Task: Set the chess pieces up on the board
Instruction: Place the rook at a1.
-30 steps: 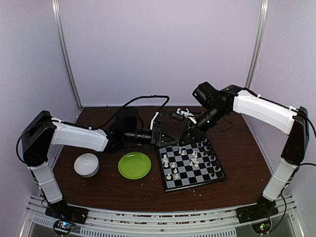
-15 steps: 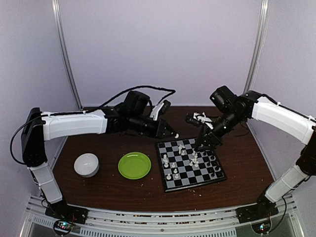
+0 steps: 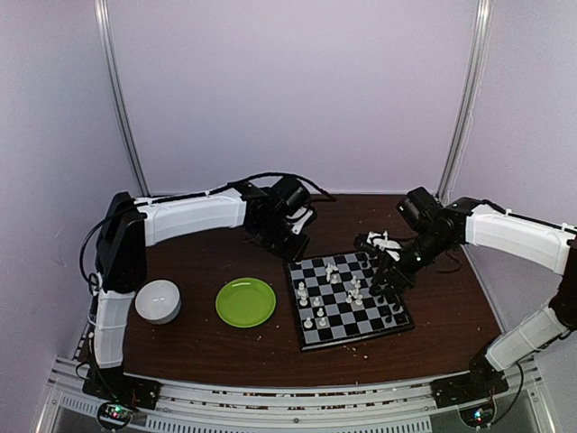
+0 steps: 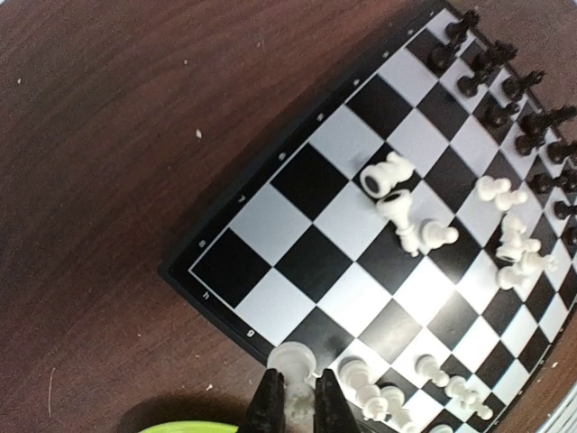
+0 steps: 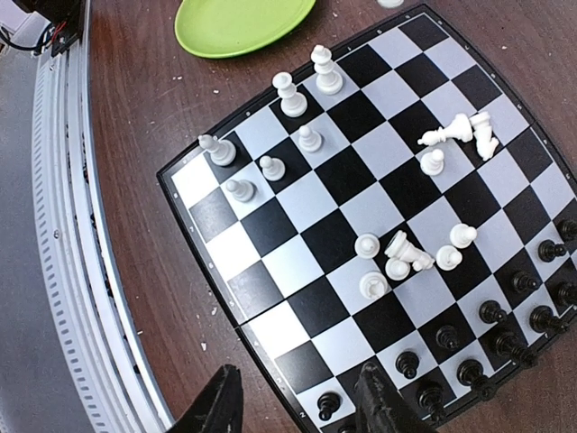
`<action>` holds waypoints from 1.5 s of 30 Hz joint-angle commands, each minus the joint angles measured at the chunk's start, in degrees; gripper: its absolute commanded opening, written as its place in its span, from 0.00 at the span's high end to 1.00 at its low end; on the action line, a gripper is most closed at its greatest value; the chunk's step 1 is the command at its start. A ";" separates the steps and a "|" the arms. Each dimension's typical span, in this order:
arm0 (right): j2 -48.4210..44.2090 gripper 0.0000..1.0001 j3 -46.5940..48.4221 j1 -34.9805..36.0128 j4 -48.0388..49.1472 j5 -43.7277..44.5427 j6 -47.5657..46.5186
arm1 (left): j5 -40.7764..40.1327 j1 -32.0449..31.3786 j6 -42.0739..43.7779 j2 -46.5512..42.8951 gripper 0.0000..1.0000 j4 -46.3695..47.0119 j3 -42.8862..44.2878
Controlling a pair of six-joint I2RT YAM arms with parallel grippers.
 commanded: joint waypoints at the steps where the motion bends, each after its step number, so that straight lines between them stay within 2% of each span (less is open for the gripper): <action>1: 0.79 0.56 -0.08 -0.37 3.44 -0.02 0.15 | -3.12 0.34 1.83 1.61 1.00 -3.41 3.20; 21: 3.38 0.54 0.13 -0.32 2.29 -1.49 -1.24 | -2.01 2.54 1.55 9.47 1.00 -1.99 7.51; 45: 4.96 0.49 0.44 -0.32 1.51 -1.68 -1.70 | 0.41 3.81 1.40 12.07 1.00 -0.29 9.13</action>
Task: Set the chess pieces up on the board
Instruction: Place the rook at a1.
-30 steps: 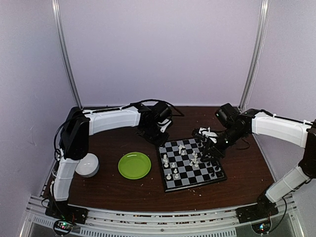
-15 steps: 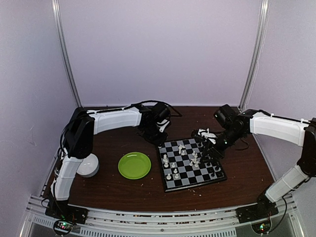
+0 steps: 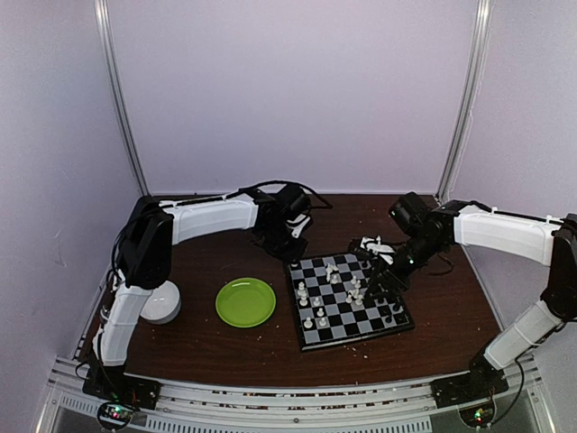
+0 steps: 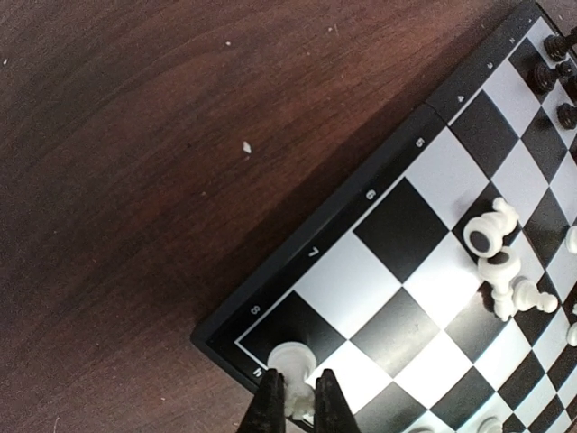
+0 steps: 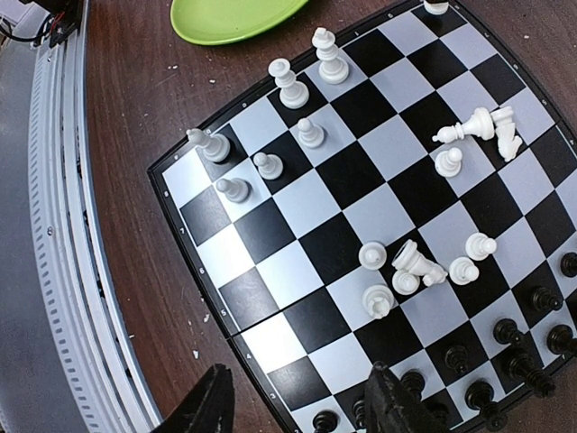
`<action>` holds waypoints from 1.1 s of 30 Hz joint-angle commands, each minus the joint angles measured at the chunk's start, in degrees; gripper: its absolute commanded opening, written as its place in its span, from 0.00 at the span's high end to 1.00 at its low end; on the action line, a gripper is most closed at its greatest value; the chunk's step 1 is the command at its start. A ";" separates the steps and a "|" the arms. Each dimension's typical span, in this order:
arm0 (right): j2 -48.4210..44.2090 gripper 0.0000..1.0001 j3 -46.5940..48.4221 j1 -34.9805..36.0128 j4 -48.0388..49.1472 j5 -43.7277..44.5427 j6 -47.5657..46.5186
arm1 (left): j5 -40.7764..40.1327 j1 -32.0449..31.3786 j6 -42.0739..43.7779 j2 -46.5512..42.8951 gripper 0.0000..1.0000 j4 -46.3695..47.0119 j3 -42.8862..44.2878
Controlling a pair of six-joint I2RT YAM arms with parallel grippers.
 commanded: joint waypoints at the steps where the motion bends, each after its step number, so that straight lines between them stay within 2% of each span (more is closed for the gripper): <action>1: 0.27 0.49 0.42 -0.32 -0.82 -0.60 -0.62 | 0.98 0.61 0.41 1.68 1.00 1.53 1.79; 12: 0.56 0.48 0.23 -0.27 -0.99 -0.68 -0.86 | 1.87 0.66 0.24 2.46 0.93 1.61 2.13; 15: 0.70 0.47 0.36 -0.27 -1.10 -0.77 -0.89 | 1.88 0.68 0.15 2.59 0.87 1.61 2.19; 19: 0.68 0.47 0.42 -0.32 -1.14 -0.90 -0.98 | 1.63 0.71 -0.07 2.17 0.74 1.52 1.95; 25: -0.50 0.47 1.87 -0.27 -1.87 0.39 0.46 | 0.41 0.71 -0.25 -1.66 0.65 0.28 1.65; 30: -4.20 0.46 9.50 -0.35 -5.33 8.12 1.44 | -1.15 0.62 -0.72 -11.31 0.60 0.82 -2.88; 33: -5.73 0.46 13.98 -0.36 -3.30 18.72 4.52 | -2.10 0.62 -1.81 -17.97 0.59 3.53 -8.23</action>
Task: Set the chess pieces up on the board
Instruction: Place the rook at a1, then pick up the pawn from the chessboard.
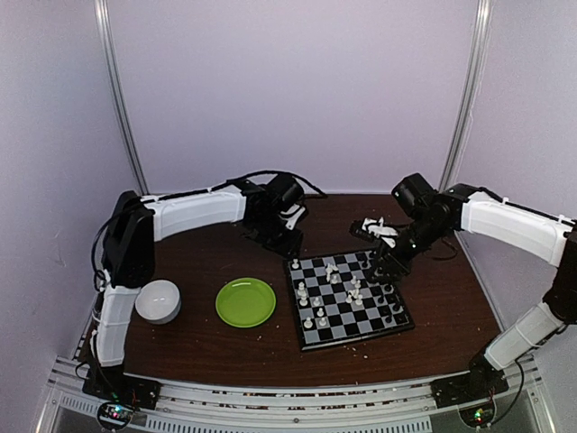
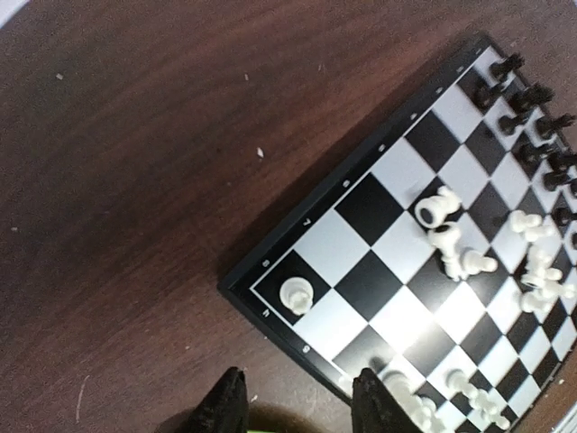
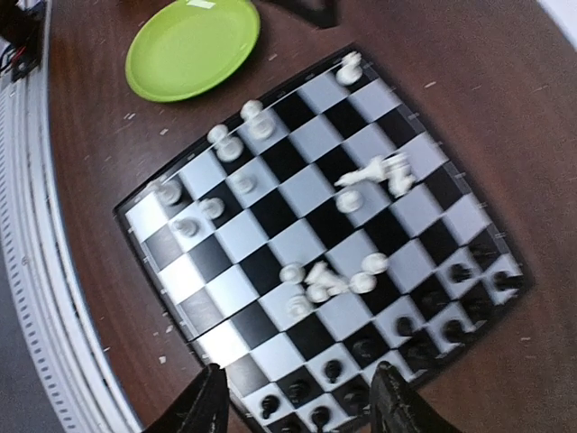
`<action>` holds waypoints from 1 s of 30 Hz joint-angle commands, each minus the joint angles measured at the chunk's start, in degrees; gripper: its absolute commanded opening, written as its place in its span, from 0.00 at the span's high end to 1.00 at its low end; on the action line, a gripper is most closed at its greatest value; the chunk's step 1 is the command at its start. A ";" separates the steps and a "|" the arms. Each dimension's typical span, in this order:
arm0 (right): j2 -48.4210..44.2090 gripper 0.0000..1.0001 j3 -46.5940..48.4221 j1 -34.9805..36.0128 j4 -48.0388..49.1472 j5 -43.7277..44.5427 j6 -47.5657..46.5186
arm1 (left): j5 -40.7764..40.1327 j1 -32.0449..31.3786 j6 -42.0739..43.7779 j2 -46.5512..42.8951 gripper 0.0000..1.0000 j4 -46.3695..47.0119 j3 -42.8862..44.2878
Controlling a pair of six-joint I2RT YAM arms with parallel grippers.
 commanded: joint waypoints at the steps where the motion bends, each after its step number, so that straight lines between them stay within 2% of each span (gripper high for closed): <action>1: -4.97 0.45 7.28 -0.42 3.18 18.11 5.31 | -2.14 0.29 -1.91 -13.56 0.60 4.83 -6.42; 2: -6.52 0.39 7.83 -0.46 5.08 21.64 6.38 | -2.23 0.29 -2.40 -15.87 0.60 6.11 -8.76; 3: -8.03 0.16 7.73 -0.52 7.63 24.59 6.86 | -2.19 0.29 -3.10 -17.98 0.60 7.61 -11.01; 4: -9.47 0.01 7.37 -0.61 10.37 26.94 7.30 | -2.06 0.21 -3.68 -20.39 0.60 9.24 -13.79; 7: -11.18 0.00 6.56 -0.88 14.04 28.03 7.14 | -1.85 -0.13 -5.58 -27.12 0.60 14.56 -22.11; 10: -7.08 0.00 9.08 -0.88 9.58 21.81 3.67 | -3.00 -0.54 -7.65 -33.61 0.60 19.38 -30.27; 14: 1.21 0.21 12.50 -0.80 2.88 16.48 1.53 | -5.51 -1.35 -10.00 -42.08 0.60 25.57 -40.34; 16: 5.56 0.38 13.89 -0.71 0.29 15.03 0.69 | -6.04 -1.47 -11.16 -45.56 0.60 28.38 -45.11; 20: 14.88 0.58 17.75 0.17 -4.64 13.12 0.52 | -7.78 -1.58 -13.54 -50.88 0.59 30.99 -52.28; 24: 21.54 0.65 19.50 2.32 -5.94 15.49 0.74 | -8.44 -1.54 -15.13 -53.16 0.57 31.51 -55.85; 30: 26.57 0.66 20.24 4.78 -7.09 15.80 1.56 | -8.36 -1.51 -15.49 -52.96 0.57 31.61 -56.26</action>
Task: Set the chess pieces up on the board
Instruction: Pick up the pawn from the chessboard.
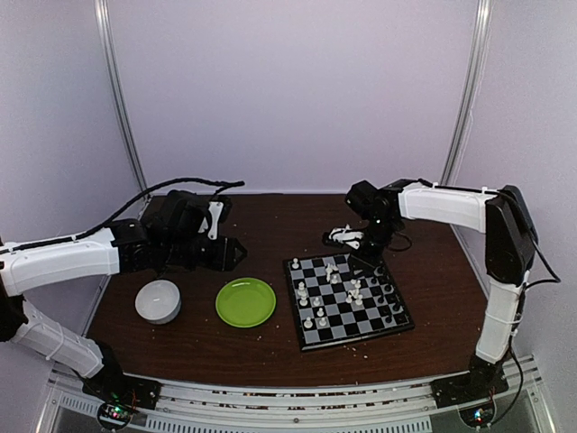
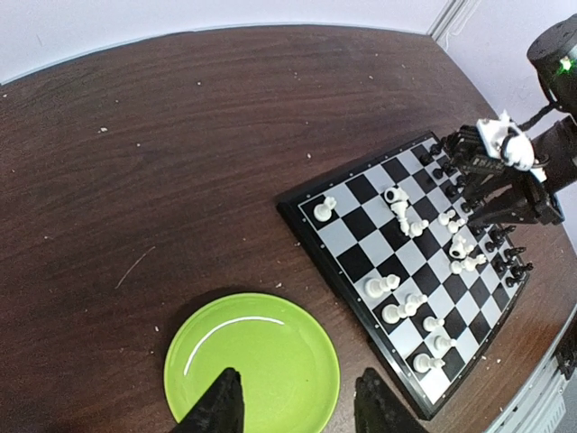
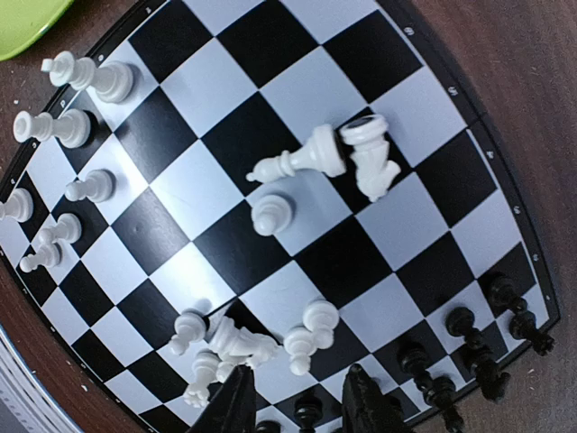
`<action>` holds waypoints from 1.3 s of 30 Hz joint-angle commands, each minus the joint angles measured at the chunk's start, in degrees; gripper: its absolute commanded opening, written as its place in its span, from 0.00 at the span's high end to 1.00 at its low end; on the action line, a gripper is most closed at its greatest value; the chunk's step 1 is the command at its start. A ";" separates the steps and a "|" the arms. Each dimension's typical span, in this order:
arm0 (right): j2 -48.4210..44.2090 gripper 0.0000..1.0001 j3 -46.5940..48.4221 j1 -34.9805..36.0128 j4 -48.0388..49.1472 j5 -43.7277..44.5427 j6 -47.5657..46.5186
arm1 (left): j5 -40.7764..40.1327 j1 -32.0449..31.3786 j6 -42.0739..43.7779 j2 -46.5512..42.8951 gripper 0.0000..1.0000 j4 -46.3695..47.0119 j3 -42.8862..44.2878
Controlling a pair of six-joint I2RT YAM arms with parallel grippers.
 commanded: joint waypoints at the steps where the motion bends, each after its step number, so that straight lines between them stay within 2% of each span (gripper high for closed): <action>1: 1.68 0.66 2.08 1.69 -2.46 0.66 0.57 | -0.97 -0.09 -1.11 -0.33 0.57 4.42 -0.49; 20: 6.91 0.68 4.08 2.03 -1.62 4.51 3.18 | 0.98 -0.14 -0.53 2.68 0.57 6.26 0.83; 29: 9.23 0.86 5.13 1.96 -2.87 3.91 3.60 | 1.16 -0.14 -0.77 2.99 0.57 6.31 0.68; 39: 7.80 0.96 5.88 1.95 -2.85 3.47 3.99 | 1.51 -0.19 -0.96 4.15 0.57 6.44 1.03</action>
